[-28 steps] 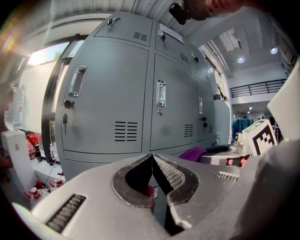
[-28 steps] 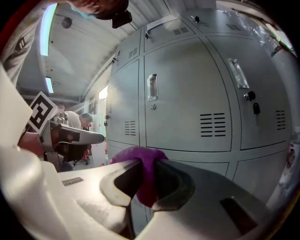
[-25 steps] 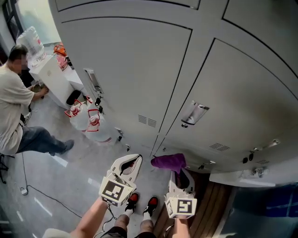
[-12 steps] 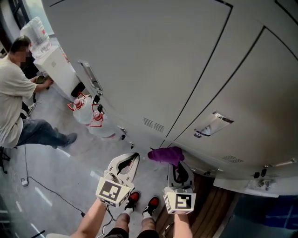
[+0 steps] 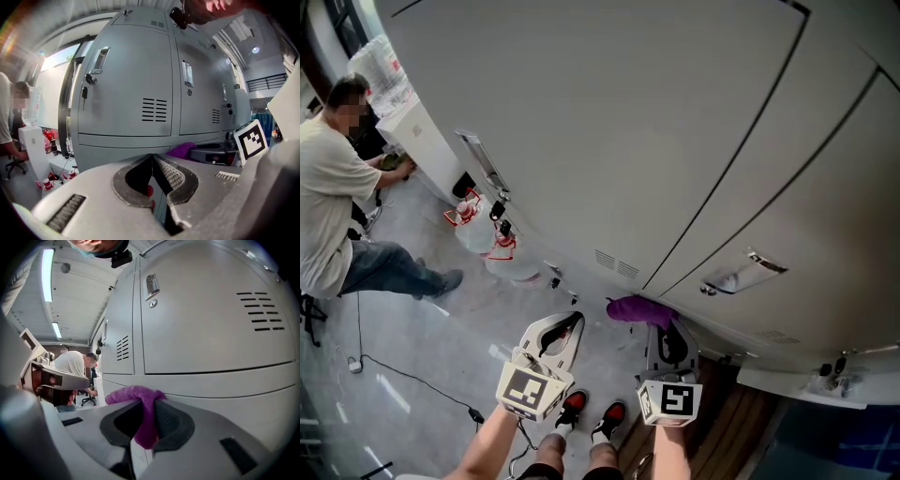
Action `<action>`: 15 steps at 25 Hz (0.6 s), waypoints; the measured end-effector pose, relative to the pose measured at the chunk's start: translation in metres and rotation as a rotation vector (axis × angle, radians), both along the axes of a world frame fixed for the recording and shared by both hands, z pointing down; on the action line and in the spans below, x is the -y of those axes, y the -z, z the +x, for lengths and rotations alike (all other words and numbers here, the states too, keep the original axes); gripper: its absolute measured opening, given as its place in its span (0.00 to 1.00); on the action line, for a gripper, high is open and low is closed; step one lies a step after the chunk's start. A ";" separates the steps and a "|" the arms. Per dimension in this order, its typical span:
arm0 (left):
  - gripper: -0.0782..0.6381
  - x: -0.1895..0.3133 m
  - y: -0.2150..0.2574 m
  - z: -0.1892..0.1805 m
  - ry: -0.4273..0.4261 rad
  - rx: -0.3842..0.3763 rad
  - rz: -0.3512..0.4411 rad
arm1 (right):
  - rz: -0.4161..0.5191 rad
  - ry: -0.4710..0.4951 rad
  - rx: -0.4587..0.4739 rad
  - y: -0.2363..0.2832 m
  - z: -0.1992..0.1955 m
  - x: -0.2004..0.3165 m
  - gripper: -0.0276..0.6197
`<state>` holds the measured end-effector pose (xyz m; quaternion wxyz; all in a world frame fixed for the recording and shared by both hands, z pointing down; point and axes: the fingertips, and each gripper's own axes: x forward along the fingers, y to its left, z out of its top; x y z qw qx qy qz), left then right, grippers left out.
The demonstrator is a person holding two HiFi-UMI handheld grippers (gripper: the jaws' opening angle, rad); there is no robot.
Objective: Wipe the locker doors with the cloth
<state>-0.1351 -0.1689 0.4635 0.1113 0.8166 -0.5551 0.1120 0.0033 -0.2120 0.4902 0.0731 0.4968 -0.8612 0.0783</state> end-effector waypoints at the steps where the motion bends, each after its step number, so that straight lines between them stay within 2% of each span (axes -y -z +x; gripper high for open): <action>1: 0.14 0.000 0.000 0.001 -0.002 0.001 0.000 | 0.001 -0.003 -0.003 -0.001 0.001 0.000 0.14; 6: 0.14 0.002 0.000 0.010 -0.017 0.001 0.000 | -0.011 -0.042 -0.024 -0.005 0.017 -0.002 0.14; 15: 0.14 0.003 -0.007 0.044 -0.068 -0.005 -0.012 | -0.027 -0.125 -0.052 -0.014 0.070 -0.009 0.14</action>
